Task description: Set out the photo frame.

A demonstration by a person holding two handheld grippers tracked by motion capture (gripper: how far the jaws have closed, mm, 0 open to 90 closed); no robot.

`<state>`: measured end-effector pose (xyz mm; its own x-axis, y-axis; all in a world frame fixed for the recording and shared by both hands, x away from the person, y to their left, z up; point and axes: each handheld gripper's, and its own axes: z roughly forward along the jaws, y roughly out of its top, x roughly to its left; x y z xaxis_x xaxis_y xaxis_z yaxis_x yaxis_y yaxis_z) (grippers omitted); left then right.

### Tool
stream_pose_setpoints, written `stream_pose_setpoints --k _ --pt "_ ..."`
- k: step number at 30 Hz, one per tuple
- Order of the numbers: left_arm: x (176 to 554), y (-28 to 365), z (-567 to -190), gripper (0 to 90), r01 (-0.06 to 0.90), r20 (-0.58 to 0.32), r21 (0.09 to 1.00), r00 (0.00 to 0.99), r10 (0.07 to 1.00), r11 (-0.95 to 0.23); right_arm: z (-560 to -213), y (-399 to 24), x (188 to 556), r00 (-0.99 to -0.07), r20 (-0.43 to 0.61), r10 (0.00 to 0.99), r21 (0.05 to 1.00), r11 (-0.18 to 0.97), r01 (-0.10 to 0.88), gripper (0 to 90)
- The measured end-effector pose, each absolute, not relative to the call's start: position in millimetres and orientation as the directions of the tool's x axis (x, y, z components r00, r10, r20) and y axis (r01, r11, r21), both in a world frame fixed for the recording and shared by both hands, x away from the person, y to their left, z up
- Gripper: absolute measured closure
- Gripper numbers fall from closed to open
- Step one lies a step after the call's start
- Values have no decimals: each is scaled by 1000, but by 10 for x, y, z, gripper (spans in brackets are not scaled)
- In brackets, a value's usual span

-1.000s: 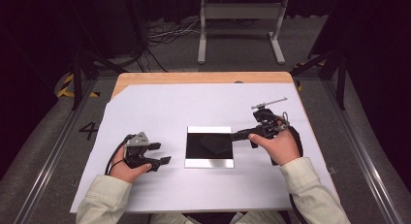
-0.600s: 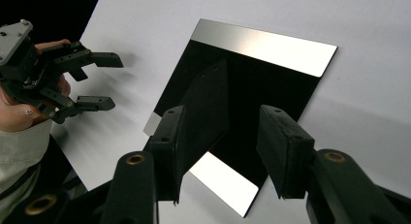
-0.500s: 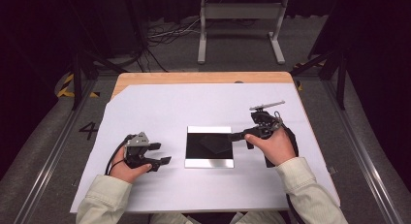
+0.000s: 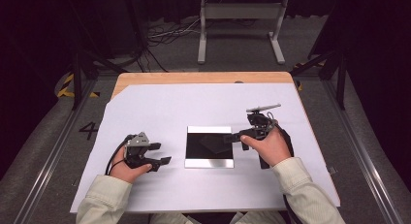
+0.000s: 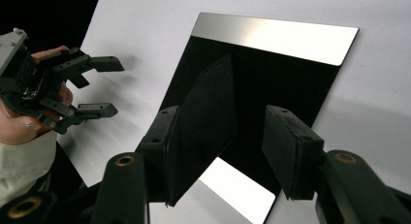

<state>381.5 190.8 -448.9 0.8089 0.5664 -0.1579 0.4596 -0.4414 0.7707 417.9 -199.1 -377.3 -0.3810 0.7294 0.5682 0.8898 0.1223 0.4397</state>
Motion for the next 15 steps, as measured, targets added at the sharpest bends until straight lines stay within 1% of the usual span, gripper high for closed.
stream_pose_setpoints --k 15 --pt "3814 1908 -4487 279 455 -149 771 809 568 -446 -3909 -1853 4207 -375 589 716 406 139 903 471"
